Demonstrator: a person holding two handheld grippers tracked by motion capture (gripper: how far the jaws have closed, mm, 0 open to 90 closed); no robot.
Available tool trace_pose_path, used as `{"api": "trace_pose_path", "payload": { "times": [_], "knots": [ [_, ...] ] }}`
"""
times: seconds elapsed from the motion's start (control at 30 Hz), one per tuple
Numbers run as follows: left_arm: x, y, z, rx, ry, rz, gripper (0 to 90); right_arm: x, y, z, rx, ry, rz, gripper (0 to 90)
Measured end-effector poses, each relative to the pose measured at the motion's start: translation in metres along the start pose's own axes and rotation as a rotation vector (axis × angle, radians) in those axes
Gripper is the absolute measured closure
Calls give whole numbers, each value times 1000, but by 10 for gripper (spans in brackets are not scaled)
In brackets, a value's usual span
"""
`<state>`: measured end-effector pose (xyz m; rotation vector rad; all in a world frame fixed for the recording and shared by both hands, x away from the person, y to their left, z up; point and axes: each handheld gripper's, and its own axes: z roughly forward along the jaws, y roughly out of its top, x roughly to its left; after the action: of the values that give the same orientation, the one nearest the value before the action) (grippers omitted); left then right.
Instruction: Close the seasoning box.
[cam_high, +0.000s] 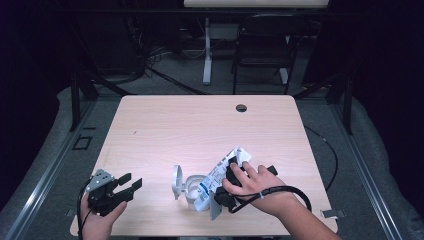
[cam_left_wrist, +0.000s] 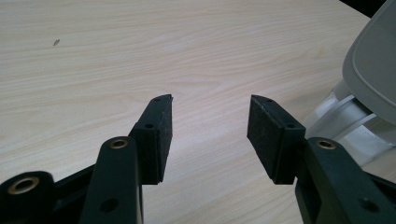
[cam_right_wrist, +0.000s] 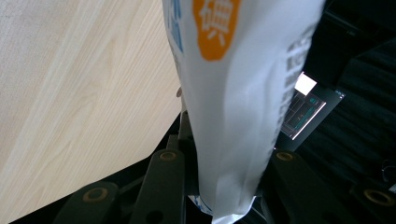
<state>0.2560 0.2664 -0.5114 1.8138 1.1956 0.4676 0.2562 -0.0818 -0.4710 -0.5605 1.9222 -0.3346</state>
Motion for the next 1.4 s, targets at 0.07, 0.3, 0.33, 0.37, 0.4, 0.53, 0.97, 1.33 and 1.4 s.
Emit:
{"api": "trace_pose_path", "payload": {
  "times": [0.07, 0.3, 0.33, 0.37, 0.4, 0.53, 0.97, 1.33, 1.4],
  "knots": [
    [0, 0, 0, 0, 0, 0, 506, 0, 0, 0, 2, -4, -4, 754],
    [0, 0, 0, 0, -1, 0, 506, -1, 0, 0, -3, -11, -8, 758],
    [0, 0, 0, 0, -1, 0, 506, -1, 0, 0, -9, -14, -4, 760],
    [0, 0, 0, 0, -1, 1, 506, -3, 0, -2, 28, -18, -35, 761],
    [0, 0, 0, -1, -1, 0, 506, -2, 0, -1, 4, -13, -13, 763],
    [0, 0, 0, 0, -1, 0, 506, -2, 0, -1, 6, -14, -15, 766],
    [0, -1, 1, 1, 0, -2, 506, -1, 0, 1, -14, -15, -6, 769],
    [0, -1, 1, 2, 0, -2, 506, -1, 1, 1, -3, -20, -17, 773],
    [0, -1, 1, 3, 0, -3, 506, -1, 1, 1, -2, -18, -14, 774]
  ]
}}
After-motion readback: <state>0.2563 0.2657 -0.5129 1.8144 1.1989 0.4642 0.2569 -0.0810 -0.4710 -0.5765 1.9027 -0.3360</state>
